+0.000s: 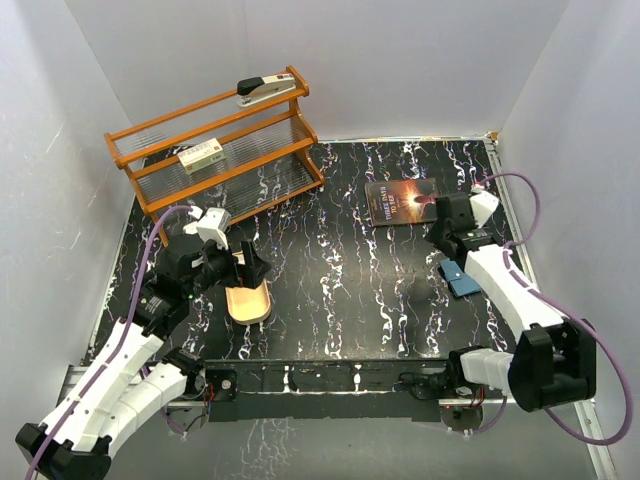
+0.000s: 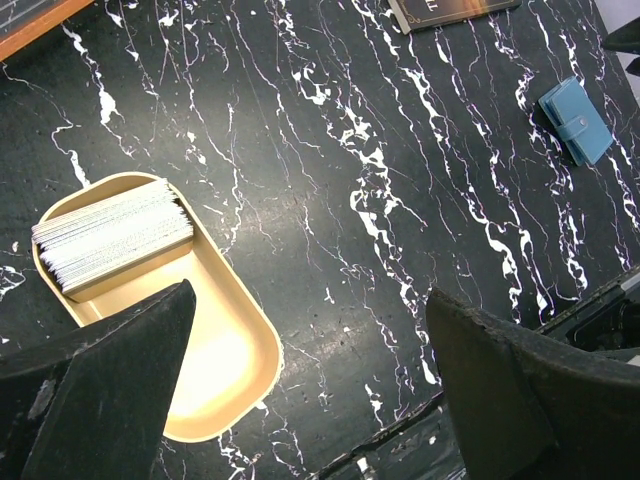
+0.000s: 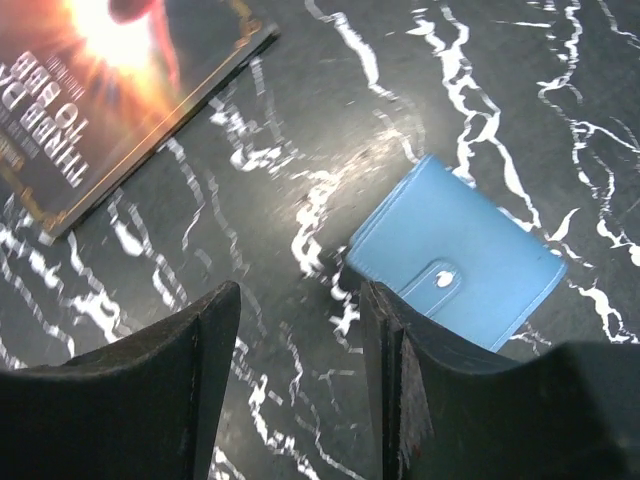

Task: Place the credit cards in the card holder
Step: Move the card holder to the center of the board.

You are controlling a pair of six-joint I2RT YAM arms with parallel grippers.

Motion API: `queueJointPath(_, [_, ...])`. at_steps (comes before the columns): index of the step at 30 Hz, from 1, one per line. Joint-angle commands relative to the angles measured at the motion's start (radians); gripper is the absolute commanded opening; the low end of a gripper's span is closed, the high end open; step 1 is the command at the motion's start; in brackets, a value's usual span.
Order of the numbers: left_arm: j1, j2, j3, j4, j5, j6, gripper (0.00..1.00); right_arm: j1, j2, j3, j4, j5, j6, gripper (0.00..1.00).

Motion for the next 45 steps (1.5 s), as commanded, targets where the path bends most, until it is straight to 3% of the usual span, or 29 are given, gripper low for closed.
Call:
queueJointPath(1, [0.004,-0.010,-0.002,0.014,0.011,0.036,0.99,-0.146,0.042,-0.039,0.137,-0.085,-0.030,0.49])
queueJointPath(8, [0.004,0.008,0.006,0.008,0.008,0.049,0.99,-0.388,0.124,-0.090,0.190,-0.202,-0.007,0.48])
queueJointPath(24, [0.005,0.001,0.002,0.001,-0.012,0.071,0.99,-0.401,0.200,-0.170,0.210,-0.330,0.003,0.42])
queueJointPath(34, [0.005,0.012,0.008,-0.004,-0.022,0.075,0.99,-0.365,0.186,-0.198,0.194,-0.508,-0.064,0.38])
queueJointPath(45, [0.006,0.018,0.013,-0.016,-0.033,0.077,0.99,-0.143,0.196,-0.243,0.224,-0.618,-0.025,0.37])
